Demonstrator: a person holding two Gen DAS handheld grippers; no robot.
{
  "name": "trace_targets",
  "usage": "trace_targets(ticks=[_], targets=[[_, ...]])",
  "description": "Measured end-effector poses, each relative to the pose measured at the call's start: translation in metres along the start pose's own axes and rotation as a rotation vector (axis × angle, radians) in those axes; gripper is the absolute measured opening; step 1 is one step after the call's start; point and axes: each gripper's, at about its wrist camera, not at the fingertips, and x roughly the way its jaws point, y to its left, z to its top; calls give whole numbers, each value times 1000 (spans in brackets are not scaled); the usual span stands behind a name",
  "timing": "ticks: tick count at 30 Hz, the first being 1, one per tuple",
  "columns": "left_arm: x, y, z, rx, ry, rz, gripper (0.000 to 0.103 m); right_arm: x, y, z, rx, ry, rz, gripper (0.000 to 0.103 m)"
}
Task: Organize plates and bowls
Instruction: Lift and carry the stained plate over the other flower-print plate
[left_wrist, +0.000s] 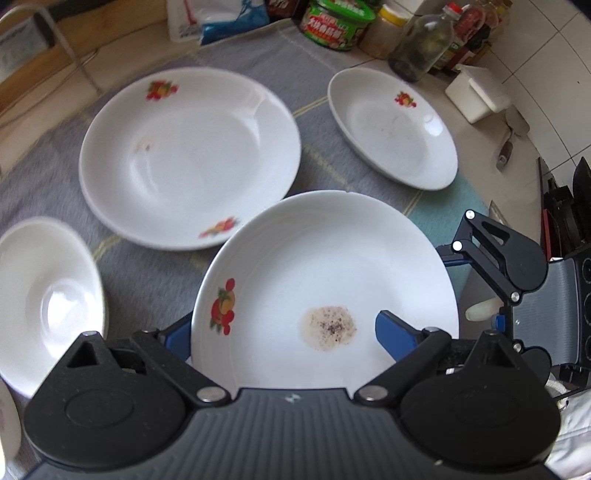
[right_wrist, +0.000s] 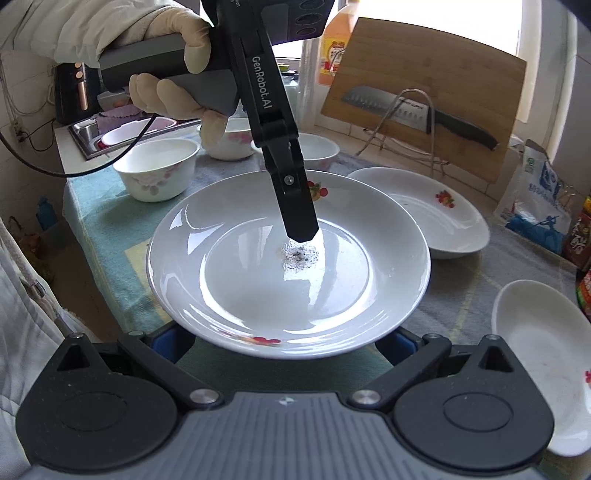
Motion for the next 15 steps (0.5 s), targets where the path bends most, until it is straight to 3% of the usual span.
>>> trace_targets(ticks=[15], targets=[[25,-52,73,125,4,-24,97,-34,-42,-17,60,-2,-103,103]])
